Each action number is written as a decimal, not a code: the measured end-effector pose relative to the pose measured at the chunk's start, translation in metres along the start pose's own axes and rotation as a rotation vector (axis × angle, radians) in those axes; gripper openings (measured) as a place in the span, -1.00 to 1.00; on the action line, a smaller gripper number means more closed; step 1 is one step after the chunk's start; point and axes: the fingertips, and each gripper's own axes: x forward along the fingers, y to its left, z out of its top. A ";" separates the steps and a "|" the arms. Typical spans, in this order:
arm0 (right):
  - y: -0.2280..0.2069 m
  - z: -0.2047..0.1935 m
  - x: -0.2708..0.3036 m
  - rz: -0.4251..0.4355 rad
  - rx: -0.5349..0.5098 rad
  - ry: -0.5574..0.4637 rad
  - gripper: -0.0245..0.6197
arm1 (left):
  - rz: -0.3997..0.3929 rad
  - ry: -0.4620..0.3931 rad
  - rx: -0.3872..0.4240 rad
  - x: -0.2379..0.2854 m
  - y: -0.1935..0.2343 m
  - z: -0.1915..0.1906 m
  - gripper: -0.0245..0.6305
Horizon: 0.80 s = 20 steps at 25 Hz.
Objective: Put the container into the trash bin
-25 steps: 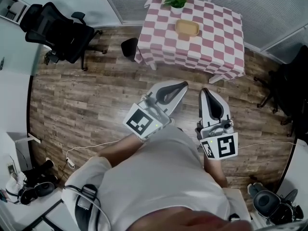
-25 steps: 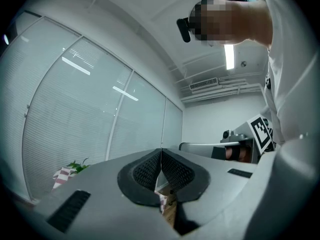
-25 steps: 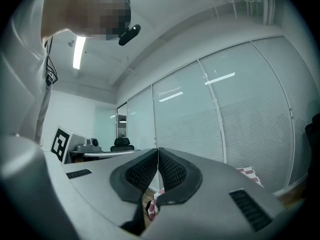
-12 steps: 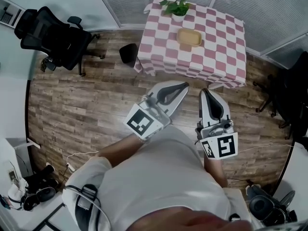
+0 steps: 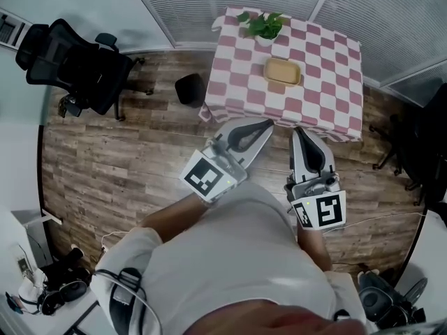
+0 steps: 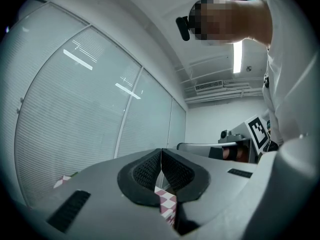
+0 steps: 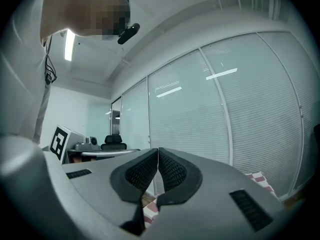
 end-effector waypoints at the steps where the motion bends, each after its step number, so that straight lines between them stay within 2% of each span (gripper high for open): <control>1: -0.002 -0.001 0.008 -0.002 0.001 0.002 -0.83 | -0.003 0.001 -0.002 0.002 0.008 0.001 -0.83; 10: -0.014 -0.008 0.066 -0.026 0.001 0.014 -0.83 | -0.026 0.014 -0.006 0.014 0.066 0.000 -0.83; 20: -0.030 -0.017 0.090 -0.048 0.007 0.044 -0.83 | -0.032 0.036 -0.035 0.026 0.093 -0.011 -0.83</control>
